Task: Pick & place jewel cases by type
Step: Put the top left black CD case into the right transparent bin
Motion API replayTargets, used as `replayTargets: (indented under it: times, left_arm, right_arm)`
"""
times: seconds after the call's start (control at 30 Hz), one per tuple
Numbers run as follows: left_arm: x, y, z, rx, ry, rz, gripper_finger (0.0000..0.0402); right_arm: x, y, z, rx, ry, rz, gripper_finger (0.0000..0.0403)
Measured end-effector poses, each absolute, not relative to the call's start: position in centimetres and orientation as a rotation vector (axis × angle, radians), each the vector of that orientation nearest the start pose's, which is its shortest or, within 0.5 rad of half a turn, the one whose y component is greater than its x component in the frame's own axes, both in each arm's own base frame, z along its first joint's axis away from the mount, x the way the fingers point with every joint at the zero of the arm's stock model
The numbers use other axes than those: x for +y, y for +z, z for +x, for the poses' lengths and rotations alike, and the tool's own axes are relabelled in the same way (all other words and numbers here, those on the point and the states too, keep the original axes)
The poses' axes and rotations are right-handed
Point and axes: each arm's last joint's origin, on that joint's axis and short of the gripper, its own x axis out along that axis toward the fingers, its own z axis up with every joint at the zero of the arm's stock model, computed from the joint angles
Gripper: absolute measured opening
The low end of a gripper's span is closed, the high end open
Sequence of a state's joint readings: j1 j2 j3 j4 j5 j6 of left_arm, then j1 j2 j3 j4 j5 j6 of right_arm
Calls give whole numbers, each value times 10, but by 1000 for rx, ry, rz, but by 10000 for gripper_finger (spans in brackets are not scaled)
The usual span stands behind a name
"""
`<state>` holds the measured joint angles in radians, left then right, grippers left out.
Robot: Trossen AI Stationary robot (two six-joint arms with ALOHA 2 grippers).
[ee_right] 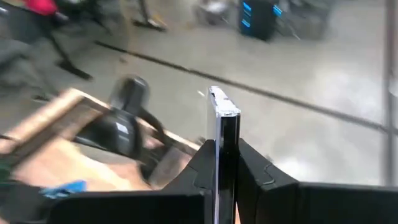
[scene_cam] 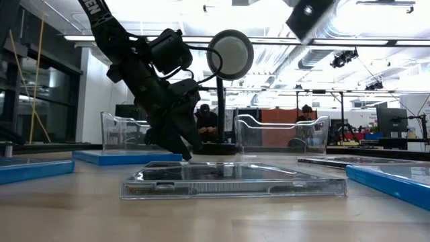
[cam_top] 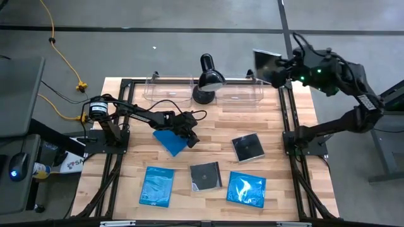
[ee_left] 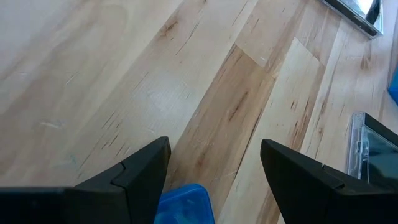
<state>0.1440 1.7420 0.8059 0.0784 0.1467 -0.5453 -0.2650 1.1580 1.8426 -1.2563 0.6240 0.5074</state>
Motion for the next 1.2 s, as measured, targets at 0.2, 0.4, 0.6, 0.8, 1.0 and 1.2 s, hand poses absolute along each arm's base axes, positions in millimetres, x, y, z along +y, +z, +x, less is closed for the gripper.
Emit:
replayTargets:
  times: [0.2,0.4,0.6,0.8,1.0,1.2]
  left_arm:
    - [42,129,319,826,229,-635,255]
    - [42,130,320,816,226,-635,255]
    - [42,130,320,817,208,-642,255]
    - [41,130,320,820,188,-649,255]
    - [40,130,320,823,161,-659,255]
    - [40,130,320,826,144,-655,255]
  right_arm:
    - [-68,469,130,441,-1098,434,12]
    - [-92,422,147,418,-1062,537,12]
    - [-127,372,159,349,-986,658,12]
    - [-159,332,153,293,-919,803,12]
    - [-185,297,146,272,-867,963,12]
    - [-207,271,151,274,-839,1044,12]
